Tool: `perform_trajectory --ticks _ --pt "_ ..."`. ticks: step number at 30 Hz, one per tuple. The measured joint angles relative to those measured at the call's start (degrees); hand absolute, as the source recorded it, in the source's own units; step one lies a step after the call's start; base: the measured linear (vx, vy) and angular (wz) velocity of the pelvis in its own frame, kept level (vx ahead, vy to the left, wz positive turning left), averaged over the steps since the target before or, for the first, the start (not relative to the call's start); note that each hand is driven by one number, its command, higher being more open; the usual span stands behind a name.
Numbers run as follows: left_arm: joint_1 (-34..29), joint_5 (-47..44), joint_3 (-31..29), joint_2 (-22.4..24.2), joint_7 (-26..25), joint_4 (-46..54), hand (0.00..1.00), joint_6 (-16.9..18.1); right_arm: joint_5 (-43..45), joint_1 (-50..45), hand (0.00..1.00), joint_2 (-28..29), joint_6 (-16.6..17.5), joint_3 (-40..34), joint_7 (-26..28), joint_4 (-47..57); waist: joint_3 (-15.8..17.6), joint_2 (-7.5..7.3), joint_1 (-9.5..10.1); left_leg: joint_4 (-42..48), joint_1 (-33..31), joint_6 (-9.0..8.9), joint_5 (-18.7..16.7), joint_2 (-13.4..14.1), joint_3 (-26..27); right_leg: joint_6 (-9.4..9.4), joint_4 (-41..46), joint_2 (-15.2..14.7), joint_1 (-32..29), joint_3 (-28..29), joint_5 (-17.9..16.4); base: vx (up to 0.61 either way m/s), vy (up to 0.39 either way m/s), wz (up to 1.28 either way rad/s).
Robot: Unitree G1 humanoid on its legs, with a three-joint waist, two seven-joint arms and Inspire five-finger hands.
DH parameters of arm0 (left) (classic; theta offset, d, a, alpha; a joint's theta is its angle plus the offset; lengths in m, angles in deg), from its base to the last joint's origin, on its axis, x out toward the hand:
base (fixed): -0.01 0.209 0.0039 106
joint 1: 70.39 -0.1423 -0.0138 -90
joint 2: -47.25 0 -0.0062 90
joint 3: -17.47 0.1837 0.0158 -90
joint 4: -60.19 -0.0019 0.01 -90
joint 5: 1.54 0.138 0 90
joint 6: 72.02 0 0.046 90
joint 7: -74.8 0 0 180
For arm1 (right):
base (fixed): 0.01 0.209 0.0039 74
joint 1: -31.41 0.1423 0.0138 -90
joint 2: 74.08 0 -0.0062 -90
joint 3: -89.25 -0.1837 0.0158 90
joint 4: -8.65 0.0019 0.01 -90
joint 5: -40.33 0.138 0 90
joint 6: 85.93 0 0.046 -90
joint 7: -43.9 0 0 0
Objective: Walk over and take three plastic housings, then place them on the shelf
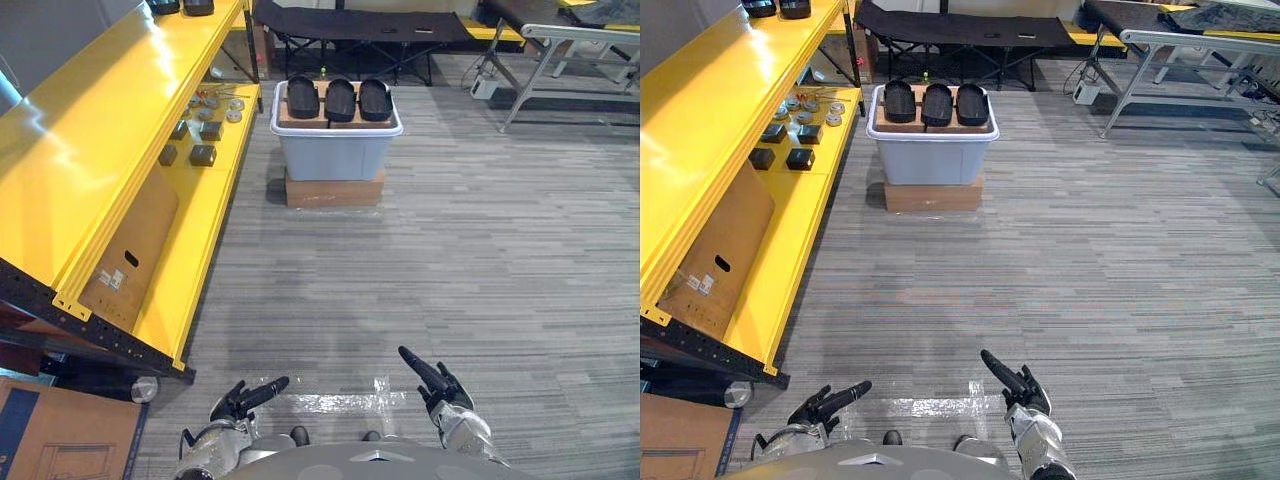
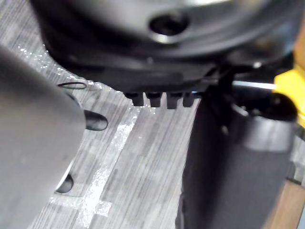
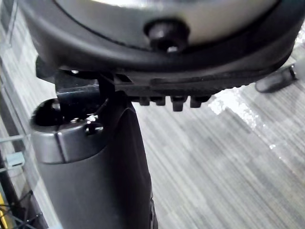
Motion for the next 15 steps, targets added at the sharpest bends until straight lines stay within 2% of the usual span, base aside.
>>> perform_trajectory --ticks 1,3,4,5,6,7,8,10,12,13,15 --pt "-0.2 0.0 0.0 0.1 -0.3 0.0 1.00 1.0 0.0 -0.3 1.00 0.1 -0.5 0.0 0.0 -0.1 0.1 -0.16 0.05 0.0 -0.1 -0.18 -0.2 -0.1 0.0 0.28 0.9 -0.4 -0.4 -0.1 -0.6 -0.05 0.016 0.04" --pt "-0.3 -0.1 0.0 0.1 -0.7 0.1 1.00 2.1 -0.1 -0.6 1.00 0.3 -1.0 0.0 -0.1 -0.6 0.4 -0.45 0.10 0.1 -0.3 0.61 -0.7 -0.4 -0.1 0.72 5.8 -1.4 -2.7 -0.2 -3.1 -0.04 0.049 0.09" --pt "-0.8 -0.3 0.0 -0.3 -0.9 1.1 1.00 2.3 -0.2 -1.1 1.00 1.1 -1.1 0.0 -0.3 -0.6 0.8 -1.10 0.05 1.2 -0.5 1.80 -1.5 -1.0 0.2 1.51 11.5 -3.1 -4.7 -0.3 -5.7 0.00 0.060 0.10" --pt "-1.4 -0.4 -0.1 -0.3 -1.0 1.5 1.00 2.4 -0.2 -1.3 1.00 1.5 -1.0 0.0 -0.7 -0.6 1.1 -1.41 0.14 2.3 -0.9 2.55 -2.4 -1.1 0.3 2.15 14.2 -3.9 -5.9 -0.6 -6.3 0.00 0.092 -0.07" --pt "-1.7 -1.2 -0.2 0.1 -1.7 2.3 1.00 3.3 -0.1 -1.0 1.00 2.2 -0.6 0.2 -1.9 -0.9 2.0 -1.27 0.48 4.2 -1.2 3.47 -3.8 -0.6 0.8 2.28 23.9 -5.6 -10.3 -1.1 -6.4 0.00 0.082 -0.19" --pt "-1.8 -1.2 -0.3 0.1 -2.0 2.8 1.00 3.6 0.0 -0.7 1.00 2.0 0.3 0.3 -2.3 -0.7 2.7 -1.29 0.28 4.9 -1.0 4.08 -4.2 -0.5 0.7 2.20 28.0 -6.3 -12.8 -1.4 -6.9 0.02 0.105 -0.20" --pt "-1.9 -1.0 -0.3 -0.2 -2.2 3.0 1.00 4.0 0.0 -0.5 1.00 1.9 1.0 0.2 -2.5 -0.8 3.5 -0.92 0.01 6.6 -1.2 4.56 -5.4 0.2 0.8 0.95 30.3 -6.5 -15.0 -1.4 -8.0 0.05 0.066 -0.07" --pt "-1.9 -0.8 -0.3 -0.3 -2.1 3.0 1.00 4.5 0.0 -1.4 1.00 2.0 1.1 0.8 -3.0 -0.9 3.8 -0.86 0.03 8.3 -1.4 4.31 -6.8 1.4 0.8 1.01 27.9 -4.9 -16.7 -1.4 -8.2 0.11 0.065 -0.02" --pt "-1.7 -0.8 -0.1 -0.3 -0.7 3.3 1.00 4.4 -0.3 -2.8 1.00 2.1 1.2 1.2 -3.3 -1.1 3.8 -1.09 0.05 9.0 -1.2 2.78 -7.9 2.5 0.8 2.04 19.5 -2.1 -19.1 -0.2 -7.1 0.20 0.054 -0.03" --pt "-1.7 -0.9 -0.1 -0.3 -0.2 3.4 1.00 4.2 -0.2 -3.0 1.00 2.1 1.2 0.9 -3.3 -1.2 3.8 -1.15 -0.04 9.1 -1.1 2.43 -8.3 2.5 0.8 1.90 17.4 -1.7 -19.7 0.1 -6.4 0.21 0.015 -0.02" --pt "-1.7 -2.7 -0.1 -0.5 1.7 4.2 1.00 2.8 -0.6 -4.2 1.00 1.9 1.9 -1.7 -3.4 -2.4 3.9 -1.20 -0.63 11.3 0.2 0.53 -10.4 2.4 0.6 0.81 13.0 -1.2 -21.0 0.3 -2.6 0.36 -0.028 0.12"
